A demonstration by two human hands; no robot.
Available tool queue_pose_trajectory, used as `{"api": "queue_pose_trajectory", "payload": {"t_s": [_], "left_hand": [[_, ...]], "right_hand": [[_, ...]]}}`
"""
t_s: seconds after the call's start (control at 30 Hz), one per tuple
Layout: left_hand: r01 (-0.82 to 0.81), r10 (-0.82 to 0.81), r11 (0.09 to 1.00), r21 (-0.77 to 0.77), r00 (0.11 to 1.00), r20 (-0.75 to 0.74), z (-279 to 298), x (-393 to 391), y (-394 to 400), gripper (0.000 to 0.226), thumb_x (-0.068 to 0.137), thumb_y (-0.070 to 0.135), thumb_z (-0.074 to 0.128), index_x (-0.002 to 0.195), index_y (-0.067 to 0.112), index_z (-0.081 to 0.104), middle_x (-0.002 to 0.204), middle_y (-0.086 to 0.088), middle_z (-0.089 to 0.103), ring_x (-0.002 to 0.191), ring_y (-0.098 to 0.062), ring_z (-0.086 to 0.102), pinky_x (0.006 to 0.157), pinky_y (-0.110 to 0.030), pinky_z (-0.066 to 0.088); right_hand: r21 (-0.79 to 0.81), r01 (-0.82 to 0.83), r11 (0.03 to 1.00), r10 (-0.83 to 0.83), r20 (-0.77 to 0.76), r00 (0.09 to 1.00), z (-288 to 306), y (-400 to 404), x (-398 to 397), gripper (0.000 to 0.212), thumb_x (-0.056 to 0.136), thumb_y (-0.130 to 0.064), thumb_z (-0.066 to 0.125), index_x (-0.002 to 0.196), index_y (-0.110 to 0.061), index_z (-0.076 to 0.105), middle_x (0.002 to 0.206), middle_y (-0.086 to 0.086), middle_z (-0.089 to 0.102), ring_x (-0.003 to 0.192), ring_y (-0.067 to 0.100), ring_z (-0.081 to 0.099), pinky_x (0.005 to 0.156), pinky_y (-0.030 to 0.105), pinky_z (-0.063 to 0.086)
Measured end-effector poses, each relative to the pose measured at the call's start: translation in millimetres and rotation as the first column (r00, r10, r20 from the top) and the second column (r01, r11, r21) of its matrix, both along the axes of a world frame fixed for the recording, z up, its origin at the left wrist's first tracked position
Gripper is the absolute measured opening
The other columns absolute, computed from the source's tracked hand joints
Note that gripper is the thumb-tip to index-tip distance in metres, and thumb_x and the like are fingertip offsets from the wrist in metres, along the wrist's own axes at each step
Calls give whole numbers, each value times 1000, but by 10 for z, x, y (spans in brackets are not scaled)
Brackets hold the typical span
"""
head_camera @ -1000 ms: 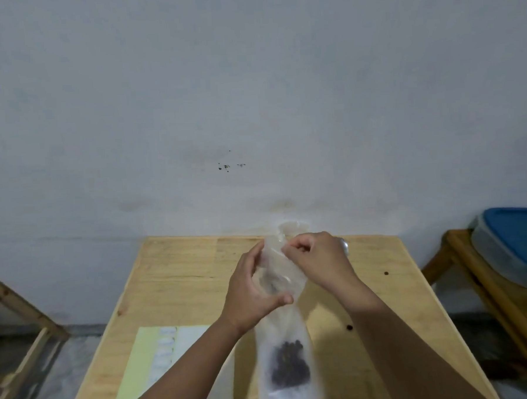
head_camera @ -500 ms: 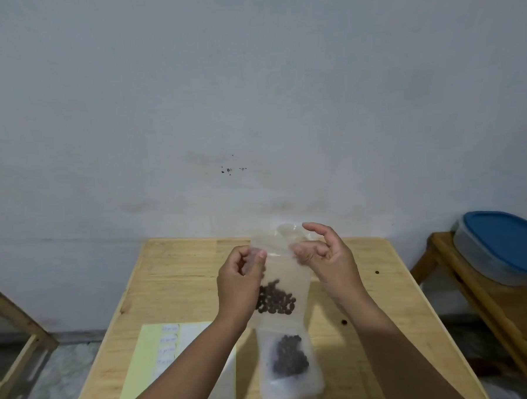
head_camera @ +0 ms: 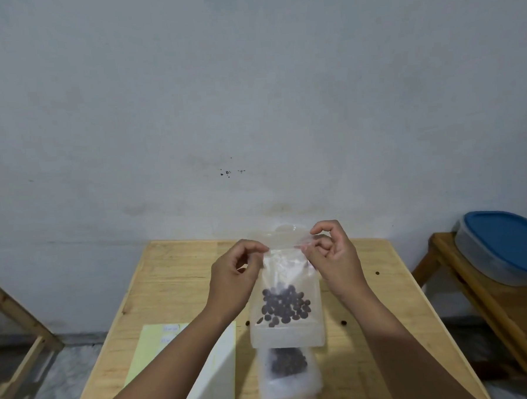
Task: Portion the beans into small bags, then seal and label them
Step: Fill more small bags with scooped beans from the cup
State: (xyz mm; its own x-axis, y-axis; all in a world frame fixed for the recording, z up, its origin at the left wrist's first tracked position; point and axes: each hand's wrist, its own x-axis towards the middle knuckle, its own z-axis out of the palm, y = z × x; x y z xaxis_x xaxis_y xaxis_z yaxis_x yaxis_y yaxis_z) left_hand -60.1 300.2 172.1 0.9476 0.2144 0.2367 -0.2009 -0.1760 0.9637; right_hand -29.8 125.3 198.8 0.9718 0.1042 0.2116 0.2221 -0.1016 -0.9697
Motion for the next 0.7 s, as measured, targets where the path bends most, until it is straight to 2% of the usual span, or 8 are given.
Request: {"api": "queue_pose_trajectory", "payload": {"t_s": [0.1,0.17,0.33,0.47,0.6,0.7], "left_hand": [[56,-56,998,-13,998,-39,59,16,75,16,88,10,63,85,23,71,83,13,70,78,-6,62,72,-22,47],[59,-60,998,-20,998,-36,72,35,129,13,88,14,65,86,25,72,83,11,71,77,-7,61,70,-19,46],[16,-18,997,-80,999,-32,92,31,152,16,86,15,67,87,29,73,83,10,73,76,-4,63,70,-17,47],[-63,62,992,-106,998,-13,65,17,147,21,84,12,69,81,33,74,69,-5,67,65,-9,54,63,-19,43],[-92,92,993,-71,996,9,79,-20,193,21,85,11,67,84,32,72,73,1,71,66,-8,59,65,-19,46],[-70,70,997,-13,998,1,75,-68,281,19,88,11,65,91,29,72,69,8,69,63,-1,58,64,-14,45]], "right_hand": [[-13,-41,999,42,19,999,20,19,5,15,84,3,61,83,-12,63,75,1,62,64,5,54,60,17,44],[0,-72,997,72,-3,997,32,35,12,8,83,0,65,84,-7,67,77,-3,64,64,1,56,60,12,44],[5,-69,998,69,-20,997,30,86,46,13,81,-4,68,80,-17,69,84,5,69,69,8,61,62,15,46],[27,-38,999,38,-12,999,29,182,47,20,79,2,69,75,-18,68,78,2,67,67,10,61,64,14,48],[41,9,999,-8,-31,999,-32,304,38,22,80,3,67,75,-19,68,75,-3,66,65,7,60,63,15,48],[28,-28,999,30,-67,997,-83,383,8,20,82,-2,66,79,-21,68,76,-4,68,67,6,63,60,15,48]]}}
